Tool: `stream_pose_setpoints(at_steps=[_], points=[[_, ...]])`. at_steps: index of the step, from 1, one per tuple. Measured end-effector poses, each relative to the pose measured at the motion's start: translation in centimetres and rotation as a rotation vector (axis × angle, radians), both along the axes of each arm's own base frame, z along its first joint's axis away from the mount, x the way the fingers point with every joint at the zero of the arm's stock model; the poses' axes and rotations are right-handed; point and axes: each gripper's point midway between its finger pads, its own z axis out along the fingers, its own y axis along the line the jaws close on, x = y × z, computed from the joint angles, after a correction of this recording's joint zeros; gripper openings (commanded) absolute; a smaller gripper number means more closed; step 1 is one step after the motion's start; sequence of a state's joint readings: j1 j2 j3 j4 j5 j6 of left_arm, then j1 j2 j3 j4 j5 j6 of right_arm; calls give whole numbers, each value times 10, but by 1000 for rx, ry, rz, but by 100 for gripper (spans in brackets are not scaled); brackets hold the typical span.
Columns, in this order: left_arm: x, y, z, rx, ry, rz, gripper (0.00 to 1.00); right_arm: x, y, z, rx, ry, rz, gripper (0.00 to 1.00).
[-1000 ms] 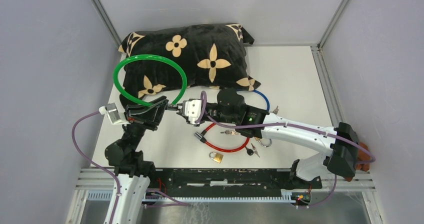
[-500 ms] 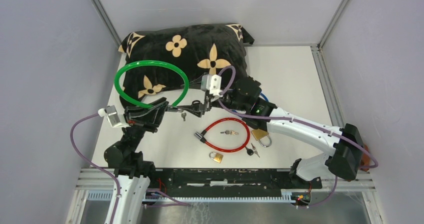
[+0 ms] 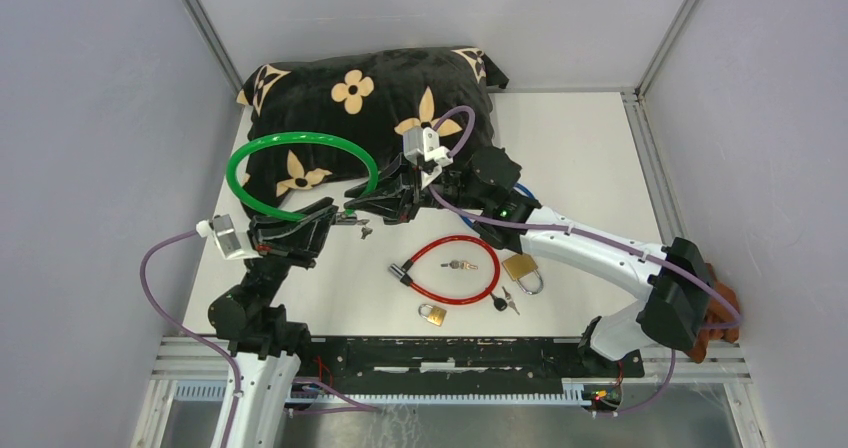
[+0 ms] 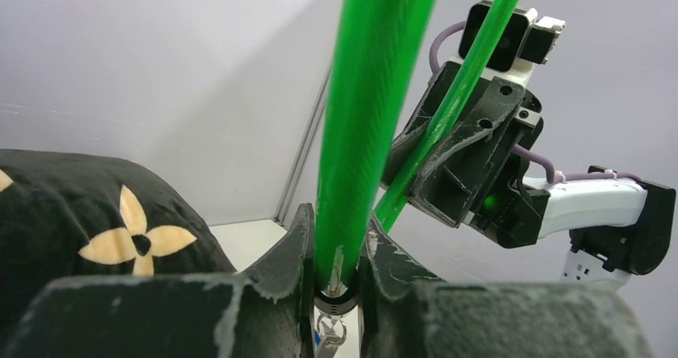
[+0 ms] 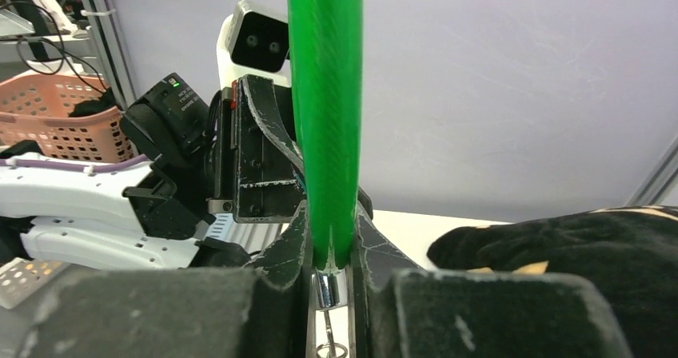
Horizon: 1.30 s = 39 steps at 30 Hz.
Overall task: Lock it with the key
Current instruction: Lock the lock.
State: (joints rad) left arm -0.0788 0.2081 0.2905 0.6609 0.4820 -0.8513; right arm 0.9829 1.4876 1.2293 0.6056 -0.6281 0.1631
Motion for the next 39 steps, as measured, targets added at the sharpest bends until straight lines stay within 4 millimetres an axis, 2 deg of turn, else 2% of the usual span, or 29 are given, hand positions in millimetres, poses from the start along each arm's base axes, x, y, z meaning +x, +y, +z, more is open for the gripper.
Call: stream_pose_setpoints(at_steps=[15,16,17,18,19,21,23,26,28,31,34,36,39], points=[[-1,-3,-7,36,-10,-3,2,0,-4,-6,-37,43,14,0],[-1,-3,-8,38,-11,-5,2,0,-5,-7,-42,45,12,11],[-1,-4,-8,40,-12,-6,2,0,-6,-7,-45,45,12,27],[-2,-4,-8,44,-13,-9,2,0,-6,-7,-48,44,11,49],[-2,-5,-8,47,-14,-8,2,0,-7,-9,-55,44,9,62],[2,-3,-12,52,-2,7,2,3,-13,-2,-44,21,-10,73],[4,-3,-14,56,5,12,2,4,-26,11,-16,-32,-36,78],[4,0,-12,50,-4,25,2,3,-41,21,4,-105,-67,78],[4,1,-10,48,-14,30,2,-1,-43,12,-14,-131,-57,76],[3,1,-8,46,-24,34,2,0,-31,-21,-86,-117,-14,73],[3,1,-8,46,-24,35,2,7,-14,-65,-187,-62,16,69],[3,1,-8,46,-24,35,2,8,-6,-88,-238,-33,32,62],[3,2,-8,46,-24,36,2,4,0,-108,-284,-11,59,50]])
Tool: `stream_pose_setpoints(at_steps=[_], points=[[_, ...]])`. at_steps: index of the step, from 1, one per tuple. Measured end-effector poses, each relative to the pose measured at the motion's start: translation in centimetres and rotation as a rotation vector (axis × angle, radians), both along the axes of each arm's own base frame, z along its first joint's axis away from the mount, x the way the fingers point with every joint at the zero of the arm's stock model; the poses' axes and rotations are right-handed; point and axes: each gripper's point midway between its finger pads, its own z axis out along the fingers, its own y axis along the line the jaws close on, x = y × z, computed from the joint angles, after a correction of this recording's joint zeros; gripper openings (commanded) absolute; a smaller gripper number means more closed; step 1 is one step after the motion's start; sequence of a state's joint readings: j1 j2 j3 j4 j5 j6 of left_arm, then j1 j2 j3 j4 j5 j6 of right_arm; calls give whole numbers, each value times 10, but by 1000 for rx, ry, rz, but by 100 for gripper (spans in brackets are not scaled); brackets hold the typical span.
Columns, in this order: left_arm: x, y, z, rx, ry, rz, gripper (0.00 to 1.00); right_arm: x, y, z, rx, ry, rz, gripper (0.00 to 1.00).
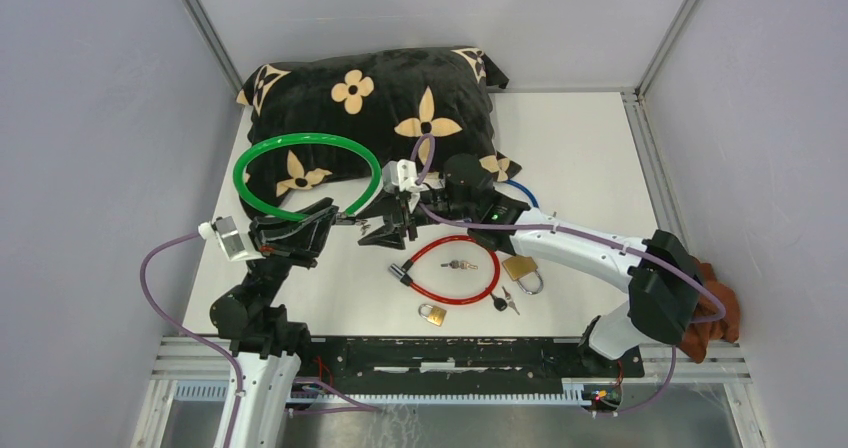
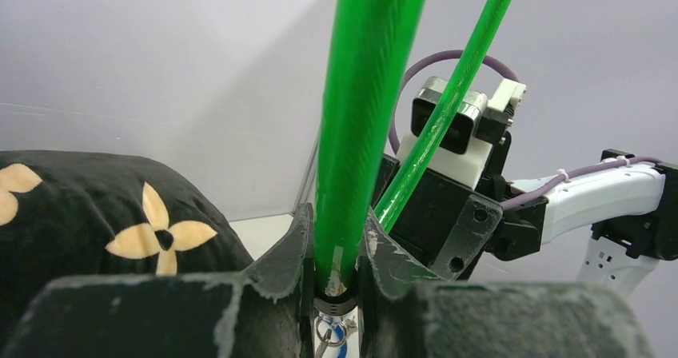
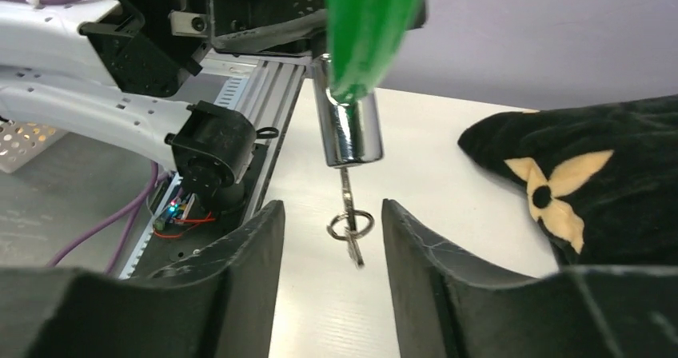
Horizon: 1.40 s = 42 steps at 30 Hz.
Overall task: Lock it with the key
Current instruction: Lock the lock, then place the lock at the center of the board.
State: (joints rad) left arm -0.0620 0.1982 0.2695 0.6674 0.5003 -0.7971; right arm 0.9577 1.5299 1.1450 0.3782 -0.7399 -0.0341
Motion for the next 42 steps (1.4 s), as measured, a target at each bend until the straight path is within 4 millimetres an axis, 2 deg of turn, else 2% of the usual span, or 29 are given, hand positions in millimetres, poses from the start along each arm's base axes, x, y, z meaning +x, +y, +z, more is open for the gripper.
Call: stream_pose_setpoints(at_steps=[2,6,8,11,19,22,24,30,32,36,42], points=[[0,0,0,0,0,0,2,-5,3,-5,-12,7,21,50],[0,0,0,0,0,0,2,-10,6,0,-3,1,40,48],[0,0,0,0,0,0,2,-9,7,3,3,-3,39,34],[0,0,0,0,1,0,2,-7,7,7,13,-17,33,1],[2,1,-1,-7,13,2,2,3,7,6,10,-30,-13,0],[5,1,-4,-18,39,2,2,8,1,-2,8,-40,-42,0],[9,6,-1,-39,42,27,2,16,-11,-20,-22,-24,-77,0],[9,18,19,-88,5,86,2,36,-51,-105,-191,84,-200,0],[10,18,19,-69,9,97,2,37,-58,-120,-226,106,-218,0],[26,23,3,85,68,211,2,40,-63,-121,-240,98,-250,0],[34,40,-45,587,67,420,2,45,-80,-101,-219,22,-326,0]])
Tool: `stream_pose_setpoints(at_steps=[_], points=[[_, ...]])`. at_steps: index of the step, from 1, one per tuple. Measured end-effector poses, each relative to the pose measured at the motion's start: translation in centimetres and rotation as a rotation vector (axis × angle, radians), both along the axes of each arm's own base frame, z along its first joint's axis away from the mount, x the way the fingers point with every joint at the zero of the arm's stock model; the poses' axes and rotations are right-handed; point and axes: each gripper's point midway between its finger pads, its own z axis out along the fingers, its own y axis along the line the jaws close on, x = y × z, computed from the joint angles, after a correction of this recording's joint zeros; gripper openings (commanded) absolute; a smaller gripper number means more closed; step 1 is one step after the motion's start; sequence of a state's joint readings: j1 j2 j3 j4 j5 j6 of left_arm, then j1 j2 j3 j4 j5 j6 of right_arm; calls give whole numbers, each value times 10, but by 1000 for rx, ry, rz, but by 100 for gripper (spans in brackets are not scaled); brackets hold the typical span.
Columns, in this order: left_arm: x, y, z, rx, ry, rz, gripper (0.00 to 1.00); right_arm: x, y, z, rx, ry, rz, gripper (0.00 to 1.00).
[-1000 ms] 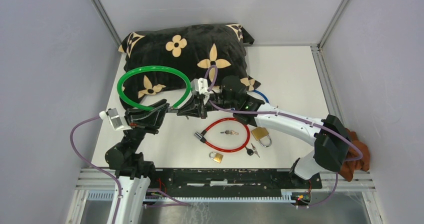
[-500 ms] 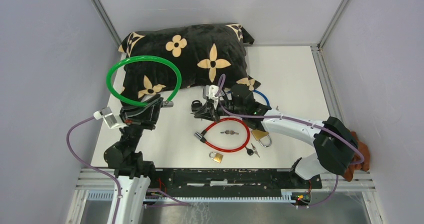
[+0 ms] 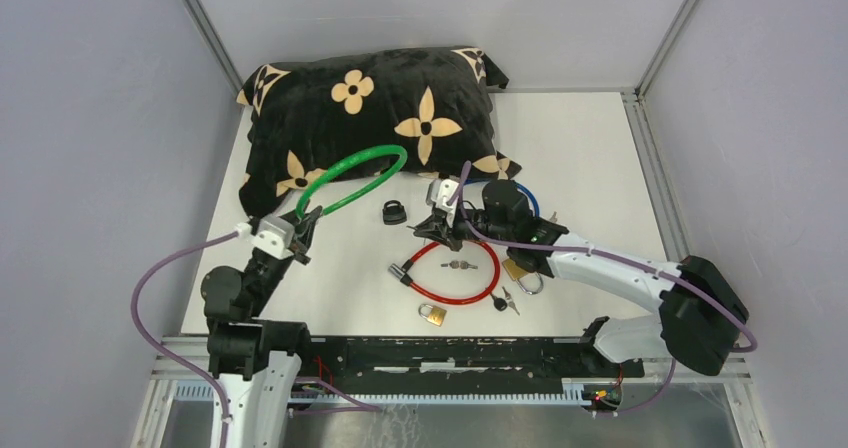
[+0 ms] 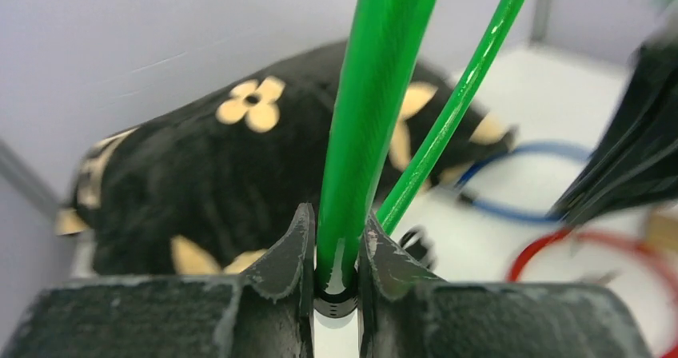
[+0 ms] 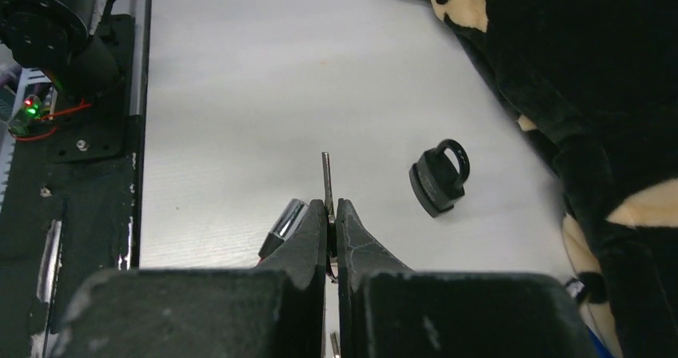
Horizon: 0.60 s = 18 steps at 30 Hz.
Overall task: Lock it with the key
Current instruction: Place the lock at the center of the board.
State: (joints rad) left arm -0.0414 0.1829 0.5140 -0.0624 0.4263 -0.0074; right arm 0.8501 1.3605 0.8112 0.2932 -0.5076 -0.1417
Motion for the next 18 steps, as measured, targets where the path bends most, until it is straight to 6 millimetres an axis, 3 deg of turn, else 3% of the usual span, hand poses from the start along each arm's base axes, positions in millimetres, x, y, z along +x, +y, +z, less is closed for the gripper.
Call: stream_pose_setpoints(at_steps=[5,9,16,17,18], points=[[5,32,-49,418,27,152,2,0,-28,-5,-37,-43,-78,0],[16,70,-92,718,92,300,2,-2,-47,-14,-79,-59,-123,0],[22,112,-158,1143,177,391,2,-7,-59,-17,-97,-79,-137,0],[23,116,-168,1199,191,388,4,-7,-59,-16,-95,-81,-136,0],[22,118,-177,1244,202,376,14,-7,-59,-17,-95,-80,-133,0]])
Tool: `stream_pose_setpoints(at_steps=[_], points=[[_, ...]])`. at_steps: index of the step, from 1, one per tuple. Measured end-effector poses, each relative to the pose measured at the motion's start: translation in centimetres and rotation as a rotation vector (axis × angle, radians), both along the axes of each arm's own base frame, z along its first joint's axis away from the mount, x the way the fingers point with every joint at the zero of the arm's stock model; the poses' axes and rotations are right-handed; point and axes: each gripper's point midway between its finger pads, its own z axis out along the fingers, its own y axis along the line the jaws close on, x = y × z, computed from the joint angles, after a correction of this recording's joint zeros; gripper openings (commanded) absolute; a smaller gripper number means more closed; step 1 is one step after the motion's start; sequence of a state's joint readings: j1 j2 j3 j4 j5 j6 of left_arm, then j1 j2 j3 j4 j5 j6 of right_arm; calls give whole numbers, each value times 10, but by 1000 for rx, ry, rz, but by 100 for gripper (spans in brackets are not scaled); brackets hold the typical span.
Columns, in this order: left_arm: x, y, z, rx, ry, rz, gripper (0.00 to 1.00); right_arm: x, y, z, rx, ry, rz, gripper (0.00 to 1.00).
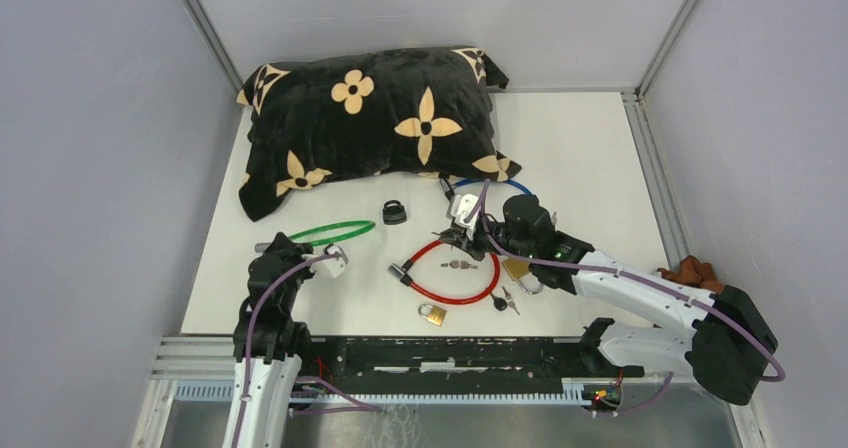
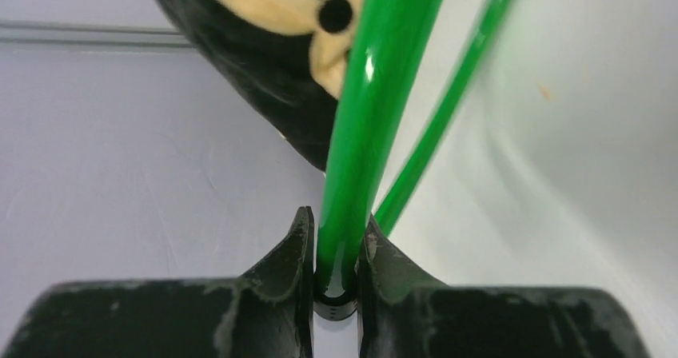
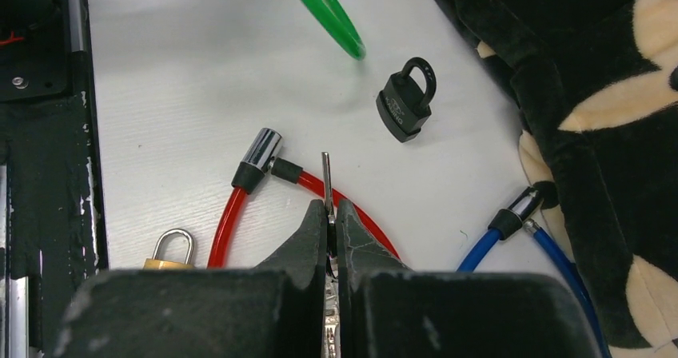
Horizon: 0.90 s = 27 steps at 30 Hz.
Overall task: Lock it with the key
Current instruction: Place the lock at the center of the board, then place the key at the center of the board.
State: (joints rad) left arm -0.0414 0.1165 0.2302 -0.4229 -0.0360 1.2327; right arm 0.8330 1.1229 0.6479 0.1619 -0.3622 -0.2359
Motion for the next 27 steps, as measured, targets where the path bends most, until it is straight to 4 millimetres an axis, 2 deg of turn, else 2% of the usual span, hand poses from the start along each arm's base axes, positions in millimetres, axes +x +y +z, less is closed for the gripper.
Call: stream_pose_setpoints(at_steps=[1,3,4,5,9,13,17,21,25,27], points=[[-2,2,-10,44,34,-8,31,0,1,-1,-1,3,4,0],[-8,3,-23,132,107,-42,77,0,4,-5,-7,14,17,0],[-11,1,-27,169,139,-72,95,0,6,-7,-12,23,22,0],[-15,-1,-30,191,166,-98,99,1,9,-8,-15,30,27,0],[-38,-10,-40,266,306,-220,100,3,25,-8,-14,55,61,0],[-66,-17,-38,338,445,-336,100,1,62,2,-3,82,136,0],[-69,-22,-13,370,475,-404,100,-7,108,4,15,148,232,0],[-83,-22,-7,389,568,-449,100,-13,149,-16,-2,233,285,0],[-85,-23,-8,389,595,-464,100,-13,188,-46,-15,369,303,0],[-89,-25,-7,380,617,-477,100,-10,201,-63,-26,430,296,0]])
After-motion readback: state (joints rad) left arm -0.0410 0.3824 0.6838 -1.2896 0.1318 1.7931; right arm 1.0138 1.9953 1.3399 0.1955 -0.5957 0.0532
